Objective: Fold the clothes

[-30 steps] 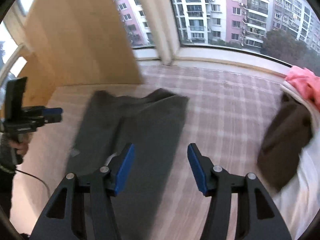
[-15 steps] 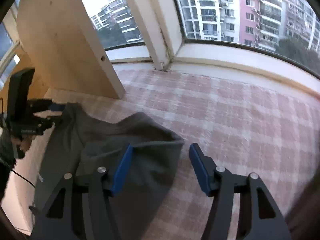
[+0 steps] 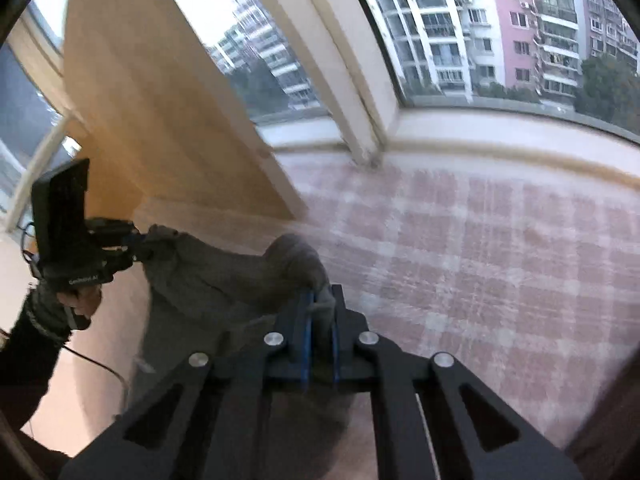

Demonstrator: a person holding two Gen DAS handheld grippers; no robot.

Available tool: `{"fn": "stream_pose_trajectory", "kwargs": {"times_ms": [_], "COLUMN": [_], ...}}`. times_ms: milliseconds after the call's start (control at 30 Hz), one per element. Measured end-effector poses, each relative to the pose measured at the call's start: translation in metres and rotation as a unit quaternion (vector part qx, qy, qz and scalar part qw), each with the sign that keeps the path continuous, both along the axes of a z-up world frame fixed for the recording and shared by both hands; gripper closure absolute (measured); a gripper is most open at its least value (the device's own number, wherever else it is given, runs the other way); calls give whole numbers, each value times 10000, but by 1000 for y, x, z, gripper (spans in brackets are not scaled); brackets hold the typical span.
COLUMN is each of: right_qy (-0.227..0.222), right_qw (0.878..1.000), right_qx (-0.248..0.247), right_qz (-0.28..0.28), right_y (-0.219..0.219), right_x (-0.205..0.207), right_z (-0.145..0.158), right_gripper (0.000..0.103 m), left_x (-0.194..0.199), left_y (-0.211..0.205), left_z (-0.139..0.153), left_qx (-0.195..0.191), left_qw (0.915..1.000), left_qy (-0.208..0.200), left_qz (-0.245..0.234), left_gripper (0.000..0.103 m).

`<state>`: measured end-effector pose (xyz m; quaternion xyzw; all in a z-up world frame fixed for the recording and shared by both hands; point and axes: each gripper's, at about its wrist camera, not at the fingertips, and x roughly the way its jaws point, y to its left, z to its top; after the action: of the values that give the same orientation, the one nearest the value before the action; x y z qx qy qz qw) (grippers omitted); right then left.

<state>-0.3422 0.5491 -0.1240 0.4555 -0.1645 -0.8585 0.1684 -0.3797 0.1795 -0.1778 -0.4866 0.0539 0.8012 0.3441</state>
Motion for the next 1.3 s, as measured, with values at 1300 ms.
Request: {"fn": "stream_pose_trajectory", "kwargs": {"times_ms": [1300], "right_qy": [508], "right_qw": [9963], "right_qx": [687], "right_qz": [93], "right_y": [-102], "right_x": [355], "right_z": [31], "right_gripper": [89], "left_x": [368], "left_y": [-37], "left_z": [13], "left_qx": [496], "left_qw": [9970], "left_qy": [199], "left_qz": [-554], "left_gripper": [88]}}
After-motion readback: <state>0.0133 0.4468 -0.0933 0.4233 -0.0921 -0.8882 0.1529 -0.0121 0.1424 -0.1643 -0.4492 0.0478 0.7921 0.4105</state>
